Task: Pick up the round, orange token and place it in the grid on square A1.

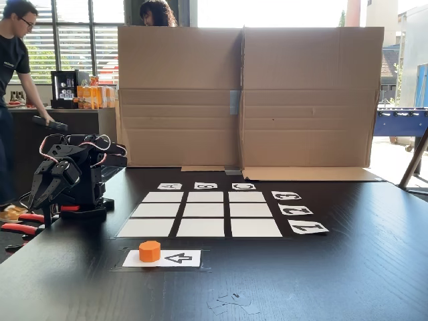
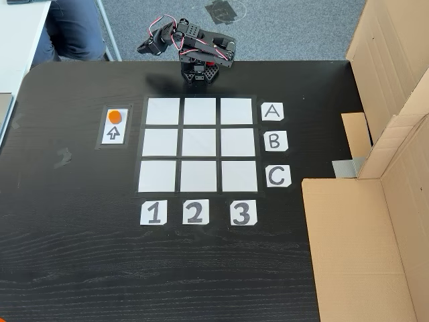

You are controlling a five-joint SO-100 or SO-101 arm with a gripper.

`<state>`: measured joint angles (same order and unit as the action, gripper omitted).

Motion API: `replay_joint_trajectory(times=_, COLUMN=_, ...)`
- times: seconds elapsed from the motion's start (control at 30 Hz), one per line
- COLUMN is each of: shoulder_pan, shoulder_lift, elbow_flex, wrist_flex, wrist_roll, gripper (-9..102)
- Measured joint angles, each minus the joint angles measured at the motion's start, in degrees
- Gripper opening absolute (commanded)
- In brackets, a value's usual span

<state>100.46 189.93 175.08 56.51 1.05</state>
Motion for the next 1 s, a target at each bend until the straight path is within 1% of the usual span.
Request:
replay_joint_trajectory(times=0.03, shoulder_pan=0.00, shoulder_lift=0.09, elbow_flex=0.00, wrist_flex=0.70, wrist_roll=-0.70, gripper=0)
replay_joint_trajectory(times=0.07, shoulder_pan=0.00, shoulder_lift=0.18, elbow_flex=0.00, wrist_flex=4.83, wrist_roll=-5.10, gripper=0)
replay_joint_trajectory(times=0.1, shoulder_pan=0.00, shoulder_lift=-0.44, elbow_flex=0.00, wrist_flex=6.50, wrist_roll=-6.94, gripper=0)
replay_joint_trajectory(times=0.17, shoulder_pan=0.00, shoulder_lift=-0.35, elbow_flex=0.00, wrist_flex=7.65, wrist_roll=-7.91, gripper=0)
replay_joint_trajectory(times=0.47, shoulder_pan=0.00, shoulder_lift=0.26, elbow_flex=0.00, wrist_flex=8.53, wrist_roll=-8.96, gripper=0)
replay_joint_trajectory(times=0.57, shoulder_pan=0.00, shoulder_lift=-0.09, elbow_flex=0.00, wrist_flex=7.47, wrist_roll=-10.63, gripper=1)
replay_joint_trajectory(times=0.67, shoulder_pan=0.00, shoulder_lift=-1.58, elbow_flex=0.00, wrist_flex=4.04, wrist_roll=-11.07, gripper=4)
replay_joint_trajectory(times=0.83, shoulder_pan=0.00, shoulder_lift=-5.45, elbow_flex=0.00, wrist_flex=-5.27, wrist_roll=-11.43, gripper=10)
replay_joint_trajectory(times=0.9, shoulder_pan=0.00, shoulder_lift=-8.70, elbow_flex=0.00, wrist_flex=-10.37, wrist_roll=-11.51, gripper=13)
replay_joint_trajectory(times=1.0, shoulder_pan=0.00, shoulder_lift=-12.74, elbow_flex=0.00, wrist_flex=-18.81, wrist_roll=-11.51, gripper=14)
